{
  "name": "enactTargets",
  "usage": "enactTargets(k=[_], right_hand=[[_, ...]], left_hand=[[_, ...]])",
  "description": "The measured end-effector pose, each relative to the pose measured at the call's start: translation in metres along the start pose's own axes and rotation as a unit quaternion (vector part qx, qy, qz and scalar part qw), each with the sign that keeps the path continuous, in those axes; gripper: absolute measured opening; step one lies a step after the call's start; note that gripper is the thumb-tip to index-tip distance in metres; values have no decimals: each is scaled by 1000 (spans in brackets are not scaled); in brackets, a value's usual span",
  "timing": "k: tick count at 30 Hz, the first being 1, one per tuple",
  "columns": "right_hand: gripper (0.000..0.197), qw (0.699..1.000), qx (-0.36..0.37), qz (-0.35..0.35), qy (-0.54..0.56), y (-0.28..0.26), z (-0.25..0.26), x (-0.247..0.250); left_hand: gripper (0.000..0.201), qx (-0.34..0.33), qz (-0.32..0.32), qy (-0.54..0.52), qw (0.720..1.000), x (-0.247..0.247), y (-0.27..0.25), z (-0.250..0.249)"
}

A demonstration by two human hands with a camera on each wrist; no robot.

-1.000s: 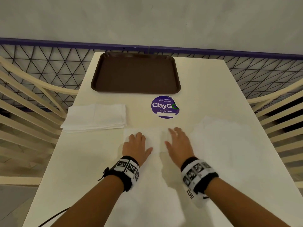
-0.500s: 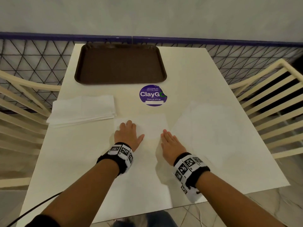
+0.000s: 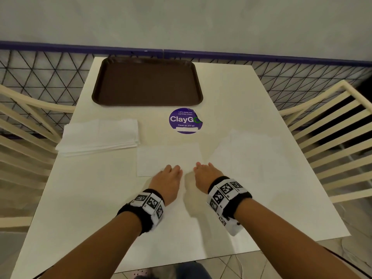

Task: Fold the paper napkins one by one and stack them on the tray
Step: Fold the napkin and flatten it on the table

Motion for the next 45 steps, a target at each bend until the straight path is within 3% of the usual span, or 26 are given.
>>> enactTargets(k=[4,6,9,10,12,15,19,26,31,34,38,39,42,45], right_hand=[[33,999,15,-1,-28,1,0,10],[31,999,17,-12,-28,2,-1,17],[29,999,36,-21,-33,3,2,30],[30,998,45,-20,-43,5,3,33],[31,996,64,-15,-68,9,7,38],[33,992,90,-6,-93,15,11,42],[32,988,117,-11,-103,21,14,43],[35,981,134,-28,-139,22,31,27],[42,974,119,2,-192,30,34,15],[33,974,147,-50,-164,29,30,35],[30,976,122,-100,-147,29,18,71],[30,976,123,-116,-138,28,17,83],[31,971,125,-164,-124,27,26,125],[33,970,122,-182,-105,32,47,165]], left_hand=[[37,30,-47,-3,998,-3,-23,34],[21,46,-79,-14,996,3,-39,49],[32,75,-85,-47,992,6,-52,63],[27,89,-85,-36,992,14,-51,65],[23,108,-31,-46,993,22,-42,63],[54,94,40,-47,994,25,-21,60],[67,104,111,-66,986,19,1,57],[58,105,144,26,984,28,13,38],[58,125,131,-29,983,24,14,40],[52,124,119,-62,983,23,13,40],[60,95,64,-86,990,37,16,53],[53,84,61,-104,989,45,16,60],[44,73,57,-154,984,75,14,93],[45,97,29,-119,988,104,8,144]])
Point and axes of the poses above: each hand's wrist, its own y-axis towards the middle knuckle, its own x-axis out of the back of the hand, z = x × y, the point moved 5 cm from there along y, towards the middle knuckle, and after that the axes turned 2 degrees about -z, right-handed, at the moved point
